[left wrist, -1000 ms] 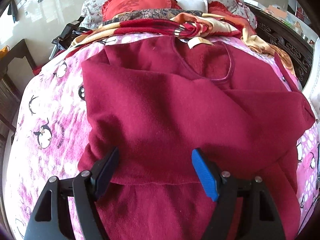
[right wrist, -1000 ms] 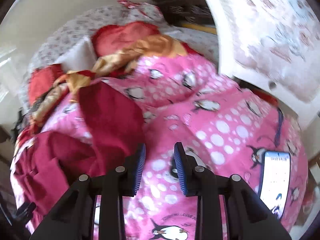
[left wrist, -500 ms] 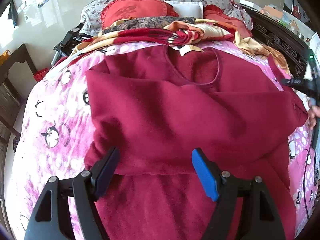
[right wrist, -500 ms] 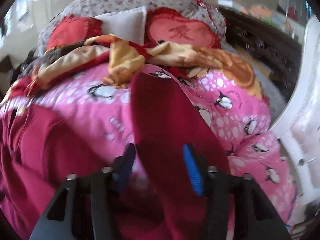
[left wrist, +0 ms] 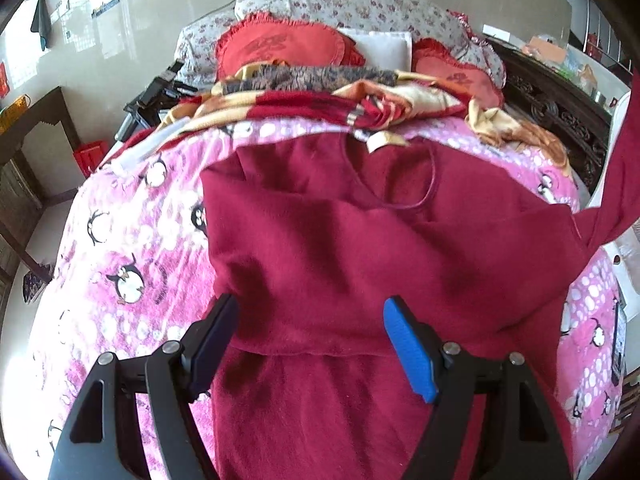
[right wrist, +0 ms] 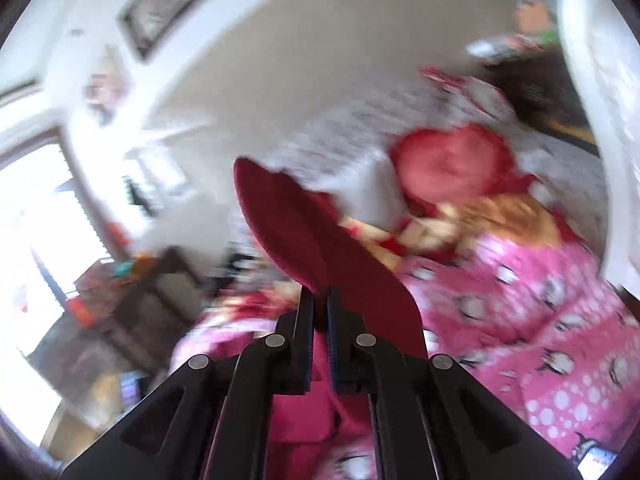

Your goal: Fold small clothes

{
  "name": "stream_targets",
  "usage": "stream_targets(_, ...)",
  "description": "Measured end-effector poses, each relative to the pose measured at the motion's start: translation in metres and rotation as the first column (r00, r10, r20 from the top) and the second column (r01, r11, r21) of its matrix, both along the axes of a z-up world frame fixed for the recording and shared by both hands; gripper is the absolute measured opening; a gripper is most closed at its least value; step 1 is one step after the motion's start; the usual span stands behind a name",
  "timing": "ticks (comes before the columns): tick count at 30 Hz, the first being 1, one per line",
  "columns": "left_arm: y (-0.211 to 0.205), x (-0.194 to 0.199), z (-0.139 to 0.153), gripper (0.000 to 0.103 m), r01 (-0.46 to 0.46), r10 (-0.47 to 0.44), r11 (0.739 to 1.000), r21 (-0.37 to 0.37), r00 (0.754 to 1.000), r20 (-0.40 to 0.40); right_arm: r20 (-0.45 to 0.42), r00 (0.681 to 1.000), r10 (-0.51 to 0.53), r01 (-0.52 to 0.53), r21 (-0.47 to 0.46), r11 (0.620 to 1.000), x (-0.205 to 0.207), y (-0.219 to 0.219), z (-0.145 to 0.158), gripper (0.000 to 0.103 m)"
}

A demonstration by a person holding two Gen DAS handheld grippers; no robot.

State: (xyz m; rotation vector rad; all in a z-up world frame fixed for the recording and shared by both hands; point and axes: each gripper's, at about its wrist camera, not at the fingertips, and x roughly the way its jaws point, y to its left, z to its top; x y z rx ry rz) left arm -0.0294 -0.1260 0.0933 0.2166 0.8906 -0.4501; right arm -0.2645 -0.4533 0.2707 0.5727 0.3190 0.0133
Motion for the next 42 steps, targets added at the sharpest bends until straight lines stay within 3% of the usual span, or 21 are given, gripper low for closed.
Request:
stream_targets(4,0.004,-0.008,0.020,0.079,0.006,-0.005,1.000,-0.026,1.000,0.029,0.067,0.991,0.115,-0.115,0.002,0.993,-0.003,0.026,0.017,0.000)
stream_targets(9,0.015,-0.016,0.039,0.079,0.004,0.000,0.999,-0.053,0.998,0.062,0.021,0.963,0.268,-0.268,-0.007,0.963,0.033,0.072,0.016,0.000)
stream_targets(13,0.032,-0.019,0.047,0.079,-0.003,0.009,0.998,-0.070,0.997,0.080,-0.027,0.915,0.402,-0.402,-0.024,0.915,0.069,0.112,0.007,0.000)
stream_targets(16,0.049,-0.025,0.053,0.079,0.032,-0.018,0.993,-0.116,0.992,0.122,-0.057,0.865,0.499,-0.501,-0.023,0.865,0.091,0.138,-0.002,0.000)
stream_targets(18,0.058,-0.028,0.053,0.079,0.041,-0.024,0.993,-0.108,0.987,0.158,-0.091,0.830,0.550,-0.553,-0.008,0.833,0.106,0.152,-0.013,0.000)
stream_targets(21,0.067,-0.028,0.046,0.079,0.048,-0.033,0.995,-0.084,0.985,0.172,-0.209,0.769,0.604,-0.614,0.022,0.789,0.135,0.175,-0.042,0.000)
stream_targets(25,0.076,-0.020,0.025,0.079,0.033,-0.025,0.998,-0.059,0.992,0.127,-0.348,0.683,0.642,-0.658,0.088,0.748,0.176,0.196,-0.083,0.000)
stream_targets(28,0.076,-0.014,0.010,0.079,0.033,-0.028,0.998,-0.053,0.995,0.094,-0.472,0.629,0.618,-0.662,0.091,0.744,0.213,0.208,-0.115,0.000)
stream_targets(30,0.072,-0.010,0.002,0.079,0.042,-0.038,0.998,-0.052,0.996,0.080,-0.557,0.603,0.571,-0.642,0.086,0.762,0.244,0.213,-0.146,0.000)
stream_targets(37,0.040,0.016,-0.012,0.079,0.087,-0.085,0.991,-0.101,0.996,0.022,-0.671,0.624,0.400,-0.505,0.044,0.862,0.298,0.201,-0.206,0.000)
stream_targets(42,0.004,0.041,-0.030,0.080,0.104,-0.114,0.984,-0.145,0.991,-0.066,-0.615,0.678,0.404,-0.429,0.116,0.896,0.284,0.181,-0.204,0.000)
